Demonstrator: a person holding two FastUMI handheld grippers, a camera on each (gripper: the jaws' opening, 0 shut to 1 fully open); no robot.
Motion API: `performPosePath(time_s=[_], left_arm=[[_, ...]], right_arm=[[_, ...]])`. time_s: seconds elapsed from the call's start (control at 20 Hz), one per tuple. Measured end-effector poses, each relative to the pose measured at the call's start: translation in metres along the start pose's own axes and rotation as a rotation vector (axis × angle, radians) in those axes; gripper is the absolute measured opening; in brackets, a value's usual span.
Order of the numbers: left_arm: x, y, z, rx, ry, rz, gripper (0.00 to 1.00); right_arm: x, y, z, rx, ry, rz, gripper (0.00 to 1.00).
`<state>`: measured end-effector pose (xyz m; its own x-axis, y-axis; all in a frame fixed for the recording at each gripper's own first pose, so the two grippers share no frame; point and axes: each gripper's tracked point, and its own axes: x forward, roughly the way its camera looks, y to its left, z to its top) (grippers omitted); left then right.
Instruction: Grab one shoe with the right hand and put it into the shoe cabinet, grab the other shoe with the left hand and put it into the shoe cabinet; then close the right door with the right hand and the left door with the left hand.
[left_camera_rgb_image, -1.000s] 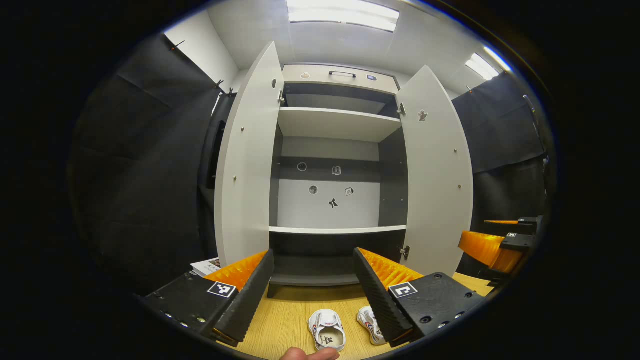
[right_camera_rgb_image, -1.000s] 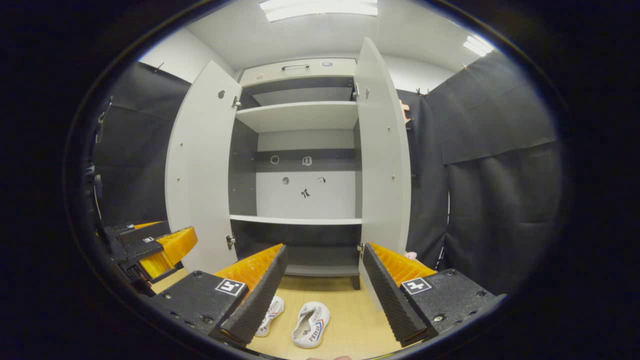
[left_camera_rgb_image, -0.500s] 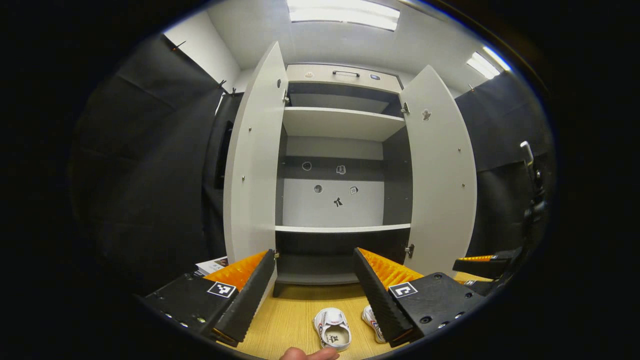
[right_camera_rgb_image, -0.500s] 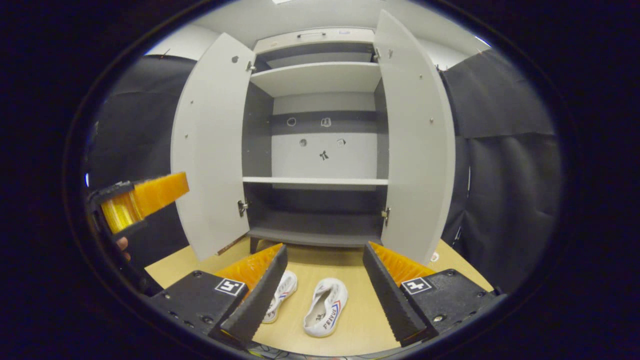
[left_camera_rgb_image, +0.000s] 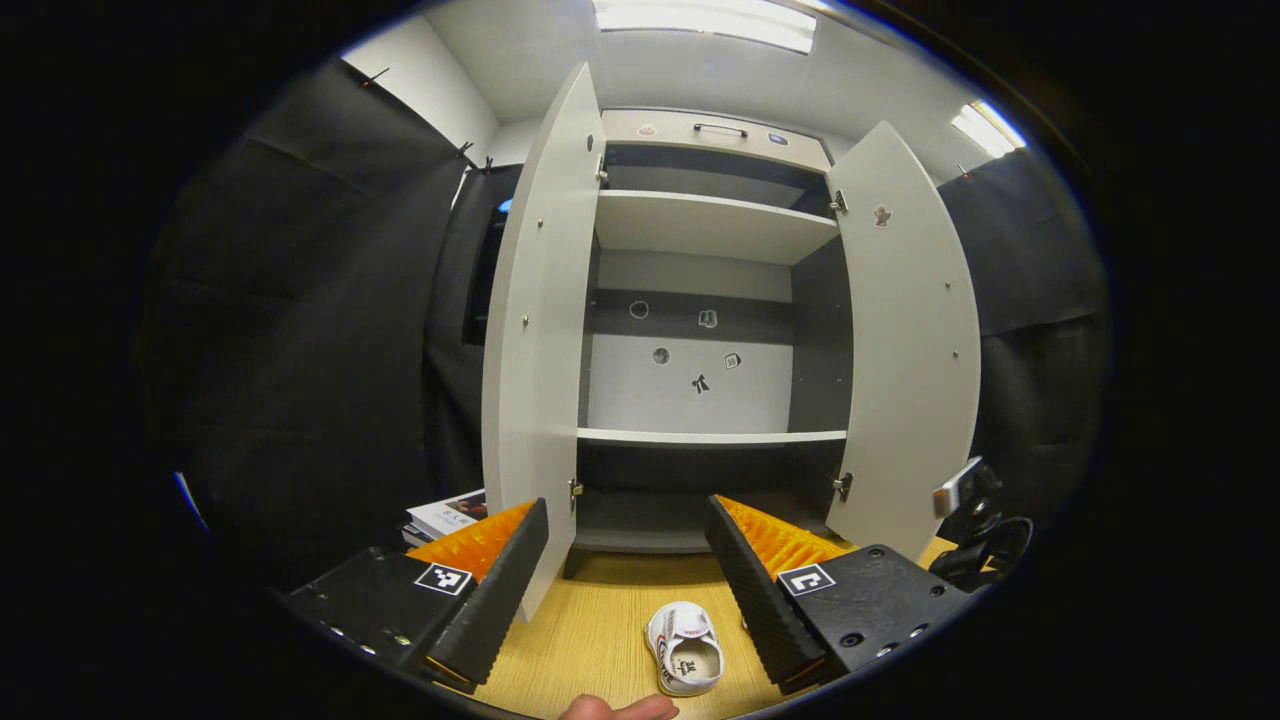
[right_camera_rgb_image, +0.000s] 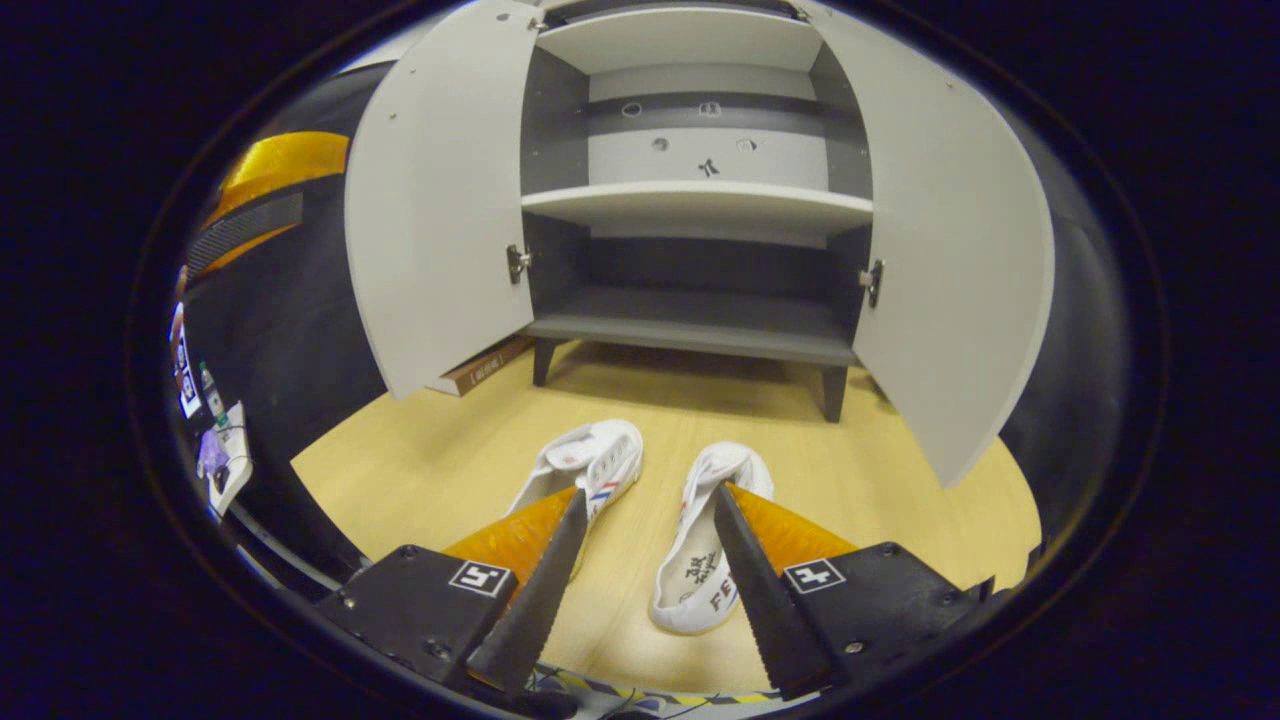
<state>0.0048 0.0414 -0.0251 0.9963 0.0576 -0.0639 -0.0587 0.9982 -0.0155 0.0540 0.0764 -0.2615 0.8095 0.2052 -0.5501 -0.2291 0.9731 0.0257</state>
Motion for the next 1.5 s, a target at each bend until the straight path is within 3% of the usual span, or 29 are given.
performPosePath(time_s=[0.15, 0.2, 0.25, 0.35, 0.55, 0.6, 0.75, 0.85, 0.95, 1.0, 1.05, 1.15, 1.25, 1.4, 1.5], left_arm=[[0.005, 0.009, -0.008, -0.008, 0.019, 0.012, 0.95], [0.006, 0.012, -0.01, -0.01, 0.025, 0.016, 0.95], [0.007, 0.015, -0.011, -0.011, 0.029, 0.021, 0.95], [0.008, 0.021, -0.013, -0.013, 0.036, 0.032, 0.95], [0.017, 0.031, -0.02, -0.022, 0.052, 0.049, 0.95], [0.018, 0.033, -0.022, -0.025, 0.057, 0.051, 0.95], [0.02, 0.039, -0.026, -0.021, 0.071, 0.058, 0.95], [0.021, 0.042, -0.027, -0.017, 0.073, 0.063, 0.95], [0.022, 0.041, -0.029, -0.019, 0.08, 0.061, 0.95], [0.021, 0.04, -0.03, -0.018, 0.083, 0.06, 0.95], [0.022, 0.041, -0.031, -0.017, 0.086, 0.059, 0.95], [0.022, 0.039, -0.032, -0.018, 0.089, 0.054, 0.95], [0.023, 0.037, -0.033, -0.017, 0.089, 0.051, 0.95], [0.022, 0.033, -0.034, -0.013, 0.094, 0.041, 0.95], [0.023, 0.029, -0.034, -0.018, 0.09, 0.029, 0.95]], right_arm=[[0.029, -0.007, -0.029, 0.037, 0.099, -0.009, 0.84], [0.039, -0.01, -0.037, 0.041, 0.122, -0.019, 0.78], [0.045, -0.014, -0.042, 0.042, 0.145, -0.029, 0.83], [0.056, -0.019, -0.049, 0.047, 0.165, -0.037, 0.79], [0.076, -0.02, -0.053, 0.039, 0.185, -0.052, 0.58], [0.082, -0.02, -0.055, 0.035, 0.191, -0.054, 0.48], [0.098, -0.023, -0.055, 0.018, 0.195, -0.079, 0.53], [0.104, -0.03, -0.053, -0.014, 0.181, -0.114, 0.47], [0.109, -0.036, -0.05, -0.033, 0.163, -0.136, 0.27], [0.11, -0.037, -0.049, -0.041, 0.151, -0.135, 0.12], [0.111, -0.038, -0.049, -0.047, 0.139, -0.129, 0.14], [0.111, -0.039, -0.048, -0.054, 0.115, -0.124, 0.05], [0.11, -0.041, -0.044, -0.061, 0.088, -0.124, 0.05], [0.098, -0.049, -0.022, -0.165, 0.016, -0.159, 0.04], [0.086, -0.047, -0.005, -0.159, -0.019, -0.142, 0.04]])
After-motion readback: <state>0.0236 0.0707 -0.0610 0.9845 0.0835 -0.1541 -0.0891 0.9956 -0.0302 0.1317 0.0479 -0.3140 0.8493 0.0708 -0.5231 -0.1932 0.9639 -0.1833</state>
